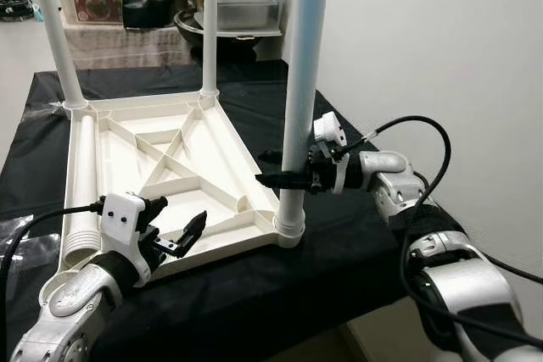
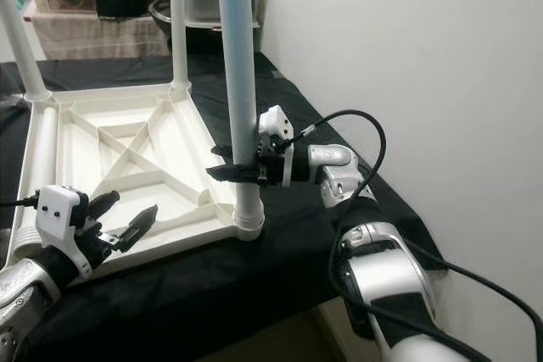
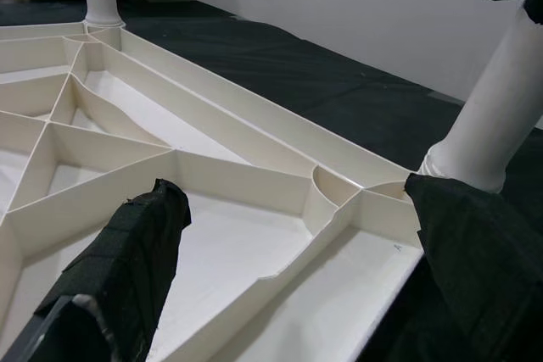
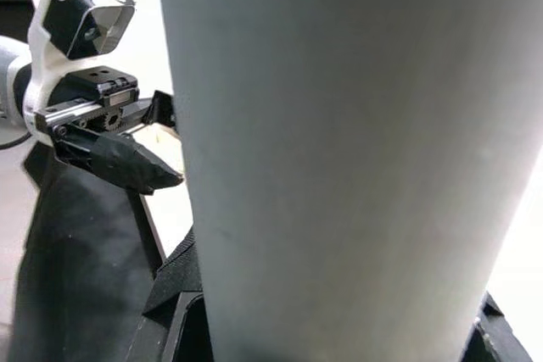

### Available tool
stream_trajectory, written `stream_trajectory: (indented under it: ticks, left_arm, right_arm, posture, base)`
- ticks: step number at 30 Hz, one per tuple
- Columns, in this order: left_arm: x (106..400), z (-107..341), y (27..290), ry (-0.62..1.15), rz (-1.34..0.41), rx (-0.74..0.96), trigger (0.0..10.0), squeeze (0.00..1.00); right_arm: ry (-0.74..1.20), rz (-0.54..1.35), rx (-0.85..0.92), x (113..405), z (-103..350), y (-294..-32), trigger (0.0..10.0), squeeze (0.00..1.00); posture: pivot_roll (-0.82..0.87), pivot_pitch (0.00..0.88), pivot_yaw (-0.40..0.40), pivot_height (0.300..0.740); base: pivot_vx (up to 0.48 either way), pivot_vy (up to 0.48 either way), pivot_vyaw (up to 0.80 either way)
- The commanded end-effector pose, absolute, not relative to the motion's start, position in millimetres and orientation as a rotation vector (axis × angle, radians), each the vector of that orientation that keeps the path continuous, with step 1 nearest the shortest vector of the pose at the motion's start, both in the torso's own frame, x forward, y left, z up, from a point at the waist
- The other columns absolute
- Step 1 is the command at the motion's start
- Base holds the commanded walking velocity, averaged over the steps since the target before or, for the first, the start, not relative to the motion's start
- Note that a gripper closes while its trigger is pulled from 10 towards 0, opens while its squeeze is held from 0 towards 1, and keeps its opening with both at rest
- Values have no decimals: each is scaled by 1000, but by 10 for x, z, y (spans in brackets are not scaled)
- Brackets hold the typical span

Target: Building children table

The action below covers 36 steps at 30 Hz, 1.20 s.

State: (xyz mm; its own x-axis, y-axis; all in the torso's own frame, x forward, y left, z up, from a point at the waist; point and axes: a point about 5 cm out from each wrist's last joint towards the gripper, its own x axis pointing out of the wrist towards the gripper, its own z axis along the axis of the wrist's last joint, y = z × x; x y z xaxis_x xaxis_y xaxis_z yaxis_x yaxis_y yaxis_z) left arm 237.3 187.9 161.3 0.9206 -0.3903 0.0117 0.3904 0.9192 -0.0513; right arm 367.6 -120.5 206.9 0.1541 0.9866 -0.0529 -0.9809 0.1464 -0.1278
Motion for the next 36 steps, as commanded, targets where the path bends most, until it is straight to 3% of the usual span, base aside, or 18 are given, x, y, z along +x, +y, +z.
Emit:
stream_trajectory:
  ticks: [1,36]
  left_arm:
    - [2388,1564,1862,23,-405,-75,10000,0]
    - [2407,1461,1855,53,-367,-135,10000,0]
  right_arm:
    - [-14,1415,-110,3673,1988,-1197,0,0]
    - [52,1206,101,3652,1600,-1350,0,0]
  posture:
    - [84,0,-130,740]
    - [71,0,-127,740]
  base:
    - [0,0,0]
    - [0,0,0]
